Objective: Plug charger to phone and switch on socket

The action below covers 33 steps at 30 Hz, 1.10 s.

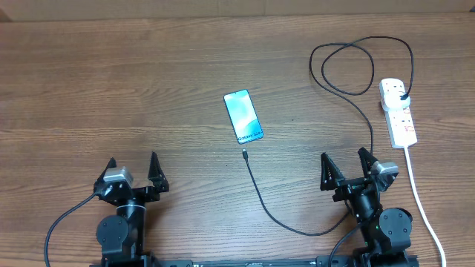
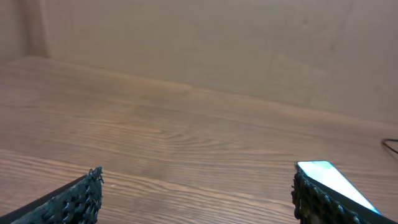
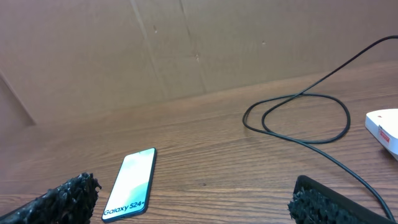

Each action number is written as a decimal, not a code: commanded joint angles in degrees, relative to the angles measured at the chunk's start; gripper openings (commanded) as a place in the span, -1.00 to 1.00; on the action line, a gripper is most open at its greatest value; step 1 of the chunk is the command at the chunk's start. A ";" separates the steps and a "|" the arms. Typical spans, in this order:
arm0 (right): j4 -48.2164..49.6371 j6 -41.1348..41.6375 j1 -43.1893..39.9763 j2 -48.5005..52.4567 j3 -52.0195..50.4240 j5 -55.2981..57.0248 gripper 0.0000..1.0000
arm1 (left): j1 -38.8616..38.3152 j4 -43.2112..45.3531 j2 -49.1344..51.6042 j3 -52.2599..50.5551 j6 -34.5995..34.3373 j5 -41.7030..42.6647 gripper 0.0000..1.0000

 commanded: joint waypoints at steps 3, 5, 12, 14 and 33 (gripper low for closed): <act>0.20 -0.07 -0.37 -0.52 0.44 -0.02 1.00 | 0.57 -0.28 -0.39 1.11 -1.01 16.98 0.99; 0.20 -0.07 -0.37 -0.52 0.44 -0.02 0.99 | 0.55 -1.62 -0.37 2.54 -1.03 18.99 0.99; 0.20 -0.07 -0.37 -0.52 0.44 -0.02 1.00 | 0.48 -13.62 12.50 19.82 -0.79 18.71 1.00; 0.20 -0.07 -0.37 -0.52 0.44 -0.02 1.00 | -0.20 -16.61 20.52 25.70 -0.81 18.73 1.00; 0.20 -0.07 -0.37 -0.52 0.44 -0.02 1.00 | -29.81 -25.81 76.78 60.43 -2.10 3.58 1.00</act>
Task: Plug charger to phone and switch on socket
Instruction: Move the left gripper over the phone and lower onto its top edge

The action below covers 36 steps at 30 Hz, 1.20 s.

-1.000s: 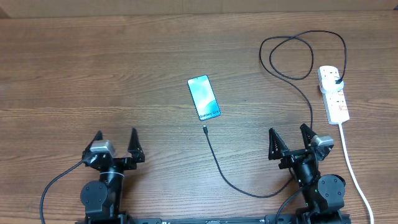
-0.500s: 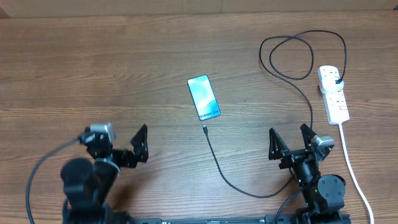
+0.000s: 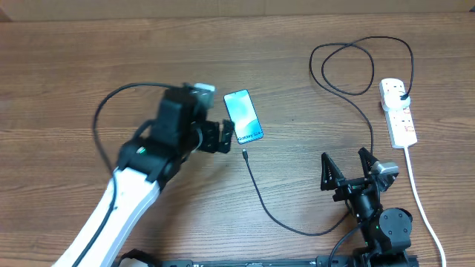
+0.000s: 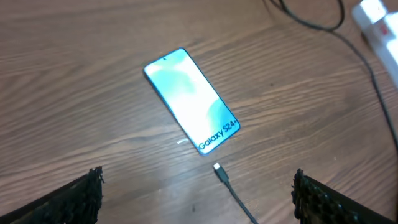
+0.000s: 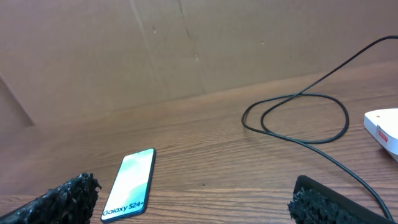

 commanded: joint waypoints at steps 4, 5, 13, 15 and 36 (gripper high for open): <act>0.31 -0.04 -0.15 -0.42 0.44 -0.02 1.00 | -0.70 3.32 8.76 1.84 -9.51 2.89 0.99; 0.31 -0.04 -0.15 -0.42 0.44 -0.02 1.00 | -0.70 3.04 9.18 1.84 -9.62 3.37 1.00; 0.31 -0.04 -0.15 -0.42 0.44 -0.02 1.00 | -0.70 4.24 14.21 1.84 -13.11 3.80 0.99; 0.31 -0.04 -0.15 -0.42 0.44 -0.02 1.00 | -0.72 4.52 15.15 1.84 -13.75 5.84 1.00; 0.31 -0.04 -0.15 -0.42 0.44 -0.02 1.00 | -6.80 -20.57 28.89 32.17 -33.29 -11.26 1.00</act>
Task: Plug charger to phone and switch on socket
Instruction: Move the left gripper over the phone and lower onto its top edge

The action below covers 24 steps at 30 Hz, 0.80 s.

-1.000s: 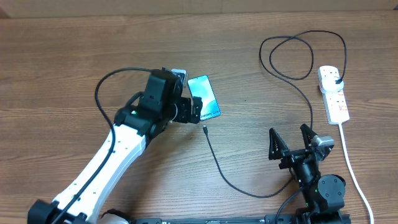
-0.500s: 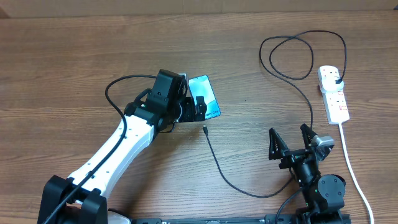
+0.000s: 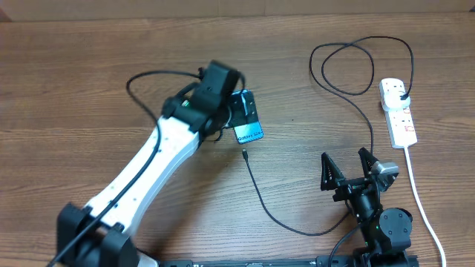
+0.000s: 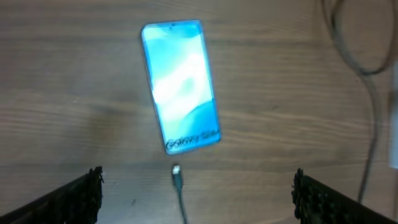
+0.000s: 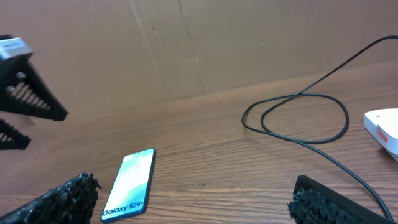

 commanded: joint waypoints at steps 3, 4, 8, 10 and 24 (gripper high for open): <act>0.35 -0.04 -0.15 -0.42 0.44 -0.02 1.00 | -0.48 -10.84 15.58 19.04 -5.62 -3.21 1.00; 0.35 -0.04 -0.15 -0.42 0.44 -0.02 1.00 | -0.81 -12.13 19.15 22.18 -5.64 -3.06 1.00; 0.35 -0.04 -0.15 -0.42 0.44 -0.02 1.00 | -0.98 -11.63 26.43 23.69 -8.92 -1.01 1.00; 0.35 -0.04 -0.15 -0.42 0.44 -0.02 1.00 | -0.94 -11.28 28.68 23.69 -8.55 -0.79 1.00; 0.35 -0.04 -0.15 -0.42 0.44 -0.02 1.00 | -1.05 -9.33 36.96 23.67 -6.47 1.33 1.00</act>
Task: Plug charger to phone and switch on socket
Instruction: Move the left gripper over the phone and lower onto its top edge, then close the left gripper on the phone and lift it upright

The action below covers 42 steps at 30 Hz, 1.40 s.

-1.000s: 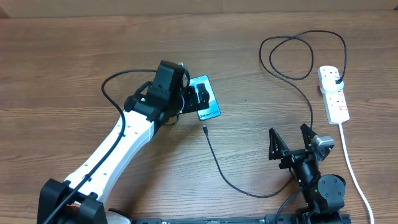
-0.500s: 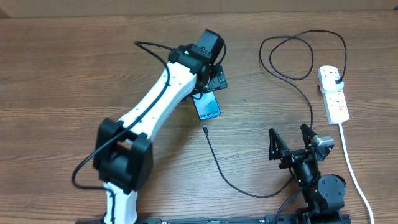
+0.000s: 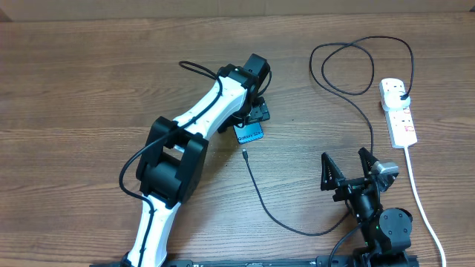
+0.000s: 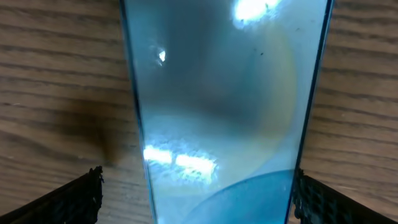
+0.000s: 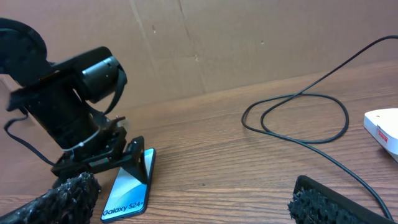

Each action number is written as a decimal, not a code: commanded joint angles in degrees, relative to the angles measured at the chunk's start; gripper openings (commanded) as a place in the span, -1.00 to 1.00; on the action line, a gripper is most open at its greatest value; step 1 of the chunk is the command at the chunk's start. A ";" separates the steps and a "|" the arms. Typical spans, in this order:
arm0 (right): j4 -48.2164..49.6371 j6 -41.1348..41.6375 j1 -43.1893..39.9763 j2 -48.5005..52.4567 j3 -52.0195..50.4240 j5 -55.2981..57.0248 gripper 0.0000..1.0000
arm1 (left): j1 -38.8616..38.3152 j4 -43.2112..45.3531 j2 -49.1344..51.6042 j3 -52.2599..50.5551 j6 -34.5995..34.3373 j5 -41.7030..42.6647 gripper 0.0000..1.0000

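Observation:
The phone (image 3: 251, 133) lies screen-up mid-table, its top half covered by my left gripper (image 3: 253, 111). In the left wrist view the lit screen (image 4: 217, 112) fills the frame and the open gripper (image 4: 199, 202) has one finger at each long edge; whether they touch it cannot be told. The right wrist view shows the left gripper's fingers (image 5: 132, 160) low over the phone (image 5: 126, 191). The black cable's free plug tip (image 3: 244, 153) lies just below the phone. The white socket strip (image 3: 398, 111) holds the charger plug (image 3: 401, 97). My right gripper (image 3: 356, 173) stands open, parked at the front right.
The black cable (image 3: 349, 67) loops at the back right and runs down past my right arm to a curve (image 3: 297, 228) near the front edge. The strip's white lead (image 3: 419, 196) runs to the front right. A cardboard wall (image 5: 199, 43) stands behind the table.
My left gripper was above the phone with the whole handset and cable tip in its view. Now it sits low over the phone's upper half, fingers at its sides. Nothing else moved.
Both arms were parked open at the front edge. Then my left arm was reaching out beside the phone, then above it looking down, and now low over it with the fingers either side. Phone, cable and right arm have stayed put.

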 commanded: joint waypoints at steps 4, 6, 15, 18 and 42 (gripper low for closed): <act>0.31 -0.07 -0.15 -0.42 0.44 -0.02 1.00 | -0.31 3.34 1.51 1.38 0.24 3.21 1.00; 0.31 -0.07 -0.15 -0.42 0.44 -0.02 1.00 | -0.26 3.74 1.51 1.38 0.24 3.19 1.00; 0.31 -0.07 -0.15 -0.42 0.44 -0.02 1.00 | -0.26 3.52 1.51 1.22 -0.39 1.33 1.00; 0.31 -0.07 -0.15 -0.42 0.44 -0.02 1.00 | -0.26 3.58 1.51 1.20 -0.39 1.07 1.00; 0.31 -0.07 -0.15 -0.42 0.44 -0.02 1.00 | -0.24 -1.09 4.33 0.74 -0.31 -1.01 0.72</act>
